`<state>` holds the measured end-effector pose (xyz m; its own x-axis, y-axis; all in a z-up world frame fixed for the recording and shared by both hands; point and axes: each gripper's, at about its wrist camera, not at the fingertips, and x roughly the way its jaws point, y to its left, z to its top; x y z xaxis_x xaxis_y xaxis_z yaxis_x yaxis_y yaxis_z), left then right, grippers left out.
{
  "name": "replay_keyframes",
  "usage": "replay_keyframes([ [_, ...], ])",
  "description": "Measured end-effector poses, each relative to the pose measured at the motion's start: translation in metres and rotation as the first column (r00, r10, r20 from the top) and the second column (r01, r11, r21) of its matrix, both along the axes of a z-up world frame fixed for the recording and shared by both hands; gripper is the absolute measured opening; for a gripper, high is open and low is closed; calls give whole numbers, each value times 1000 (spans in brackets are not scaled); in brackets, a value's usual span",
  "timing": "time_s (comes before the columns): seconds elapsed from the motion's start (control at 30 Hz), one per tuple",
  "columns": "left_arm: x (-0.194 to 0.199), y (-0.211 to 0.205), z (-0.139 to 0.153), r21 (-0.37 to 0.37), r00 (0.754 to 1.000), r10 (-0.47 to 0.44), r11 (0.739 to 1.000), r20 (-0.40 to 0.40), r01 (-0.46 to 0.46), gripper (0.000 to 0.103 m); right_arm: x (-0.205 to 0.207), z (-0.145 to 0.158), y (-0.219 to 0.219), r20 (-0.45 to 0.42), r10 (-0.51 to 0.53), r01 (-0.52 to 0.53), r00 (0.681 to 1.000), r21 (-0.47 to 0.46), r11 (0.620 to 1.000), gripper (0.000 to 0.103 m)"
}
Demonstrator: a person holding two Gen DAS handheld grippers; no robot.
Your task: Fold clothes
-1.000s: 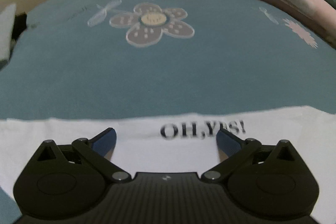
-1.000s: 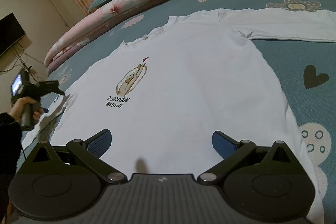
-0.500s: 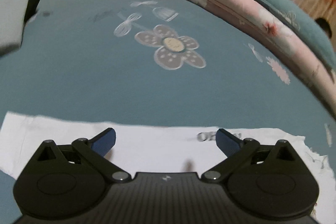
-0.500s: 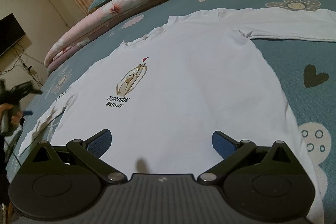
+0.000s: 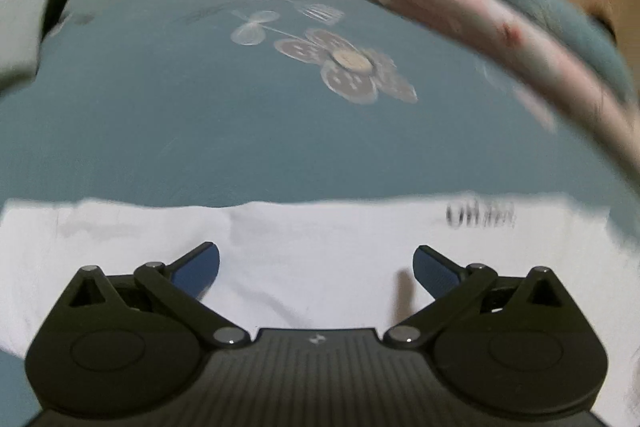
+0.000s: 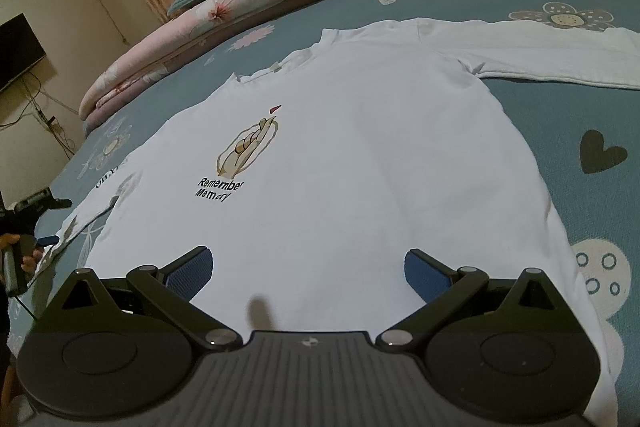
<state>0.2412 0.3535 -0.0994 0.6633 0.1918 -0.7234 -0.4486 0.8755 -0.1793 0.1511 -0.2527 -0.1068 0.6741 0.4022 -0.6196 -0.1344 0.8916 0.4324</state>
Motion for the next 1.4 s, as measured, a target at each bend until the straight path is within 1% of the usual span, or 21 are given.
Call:
replay_keyframes([
  [0.03, 4, -6, 1, 44, 999, -16, 999, -38, 17, 102, 0, 0, 0, 0, 1, -1, 1000, -2, 1000, 103],
  [0.13, 18, -21, 10, 109, 993, 32, 994, -117, -20, 102, 0, 1, 1, 0, 5, -5, 1000, -9, 1000, 103],
  [0.17, 21, -29, 17, 114, 994, 29, 993, -108, -17, 102, 0, 1, 1, -1, 5, -5, 1000, -8, 1000, 103],
  [0.27, 36, -71, 47, 100, 996, -78, 992, -35, 81, 102, 0, 2, -2, -6, 3, -3, 1000, 5, 1000, 103],
  [0.3, 43, -89, 57, 94, 992, -127, 987, -12, 128, 102, -1, 3, -2, -7, 2, -2, 1000, 10, 1000, 103],
  [0.37, 64, -133, 76, 93, 967, -254, 963, 8, 252, 102, -2, 4, -3, -9, 2, -1, 1000, 14, 1000, 103],
  [0.43, 86, -186, 90, 101, 923, -384, 919, 12, 381, 102, -3, 5, -3, -7, 5, -5, 1000, 11, 1000, 103],
  [0.53, 123, -271, 98, 107, 832, -555, 827, 2, 552, 102, -6, 8, -3, 6, 13, -13, 1000, 7, 1000, 103],
  [0.57, 133, -300, 98, 119, 808, -589, 802, -8, 585, 102, -7, 9, -4, 11, 16, -16, 1000, 9, 1000, 103],
  [0.63, 154, -354, 95, 133, 750, -661, 743, -3, 655, 102, -8, 10, -7, 12, 21, -21, 1000, 18, 1000, 103],
  [0.73, 180, -423, 89, 154, 676, -737, 669, 12, 727, 102, -12, 11, -15, 20, 18, -19, 1000, 20, 1000, 103],
  [0.83, 208, -479, 79, 84, 609, -793, 609, 25, 789, 102, -14, 10, -30, 17, -12, 12, 1000, 8, 1000, 103],
  [0.87, 216, -492, 74, 55, 596, -802, 597, 33, 801, 102, -14, 9, -35, 17, -29, 29, 999, 6, 1000, 103],
  [0.9, 225, -504, 67, 19, 593, -805, 594, 34, 805, 102, -15, 9, -41, 19, -44, 44, 999, 5, 999, 103],
  [0.97, 241, -521, 49, -66, 577, -817, 574, 25, 816, 102, -16, 9, -50, 25, -70, 70, 997, 5, 998, 103],
  [1.0, 248, -527, 39, -86, 577, -816, 574, 12, 814, 102, -18, 9, -54, 29, -82, 82, 996, 3, 997, 103],
  [1.1, 267, -538, 11, -123, 601, -798, 601, -43, 789, 102, -21, 7, -64, 32, -103, 104, 994, -11, 995, 103],
  [1.17, 271, -538, 0, -103, 624, -781, 624, -31, 775, 102, -23, 6, -69, 29, -105, 105, 994, -8, 994, 103],
  [1.2, 273, -538, 0, -75, 626, -780, 624, -9, 777, 102, -23, 5, -72, 28, -101, 101, 994, -1, 995, 103],
  [1.23, 278, -539, -2, -59, 635, -773, 634, -5, 771, 102, -24, 5, -73, 31, -99, 99, 995, 5, 995, 103],
  [1.4, 289, -544, 4, -33, 654, -756, 653, 17, 757, 102, -25, 6, -76, 35, -115, 116, 993, -7, 993, 103],
])
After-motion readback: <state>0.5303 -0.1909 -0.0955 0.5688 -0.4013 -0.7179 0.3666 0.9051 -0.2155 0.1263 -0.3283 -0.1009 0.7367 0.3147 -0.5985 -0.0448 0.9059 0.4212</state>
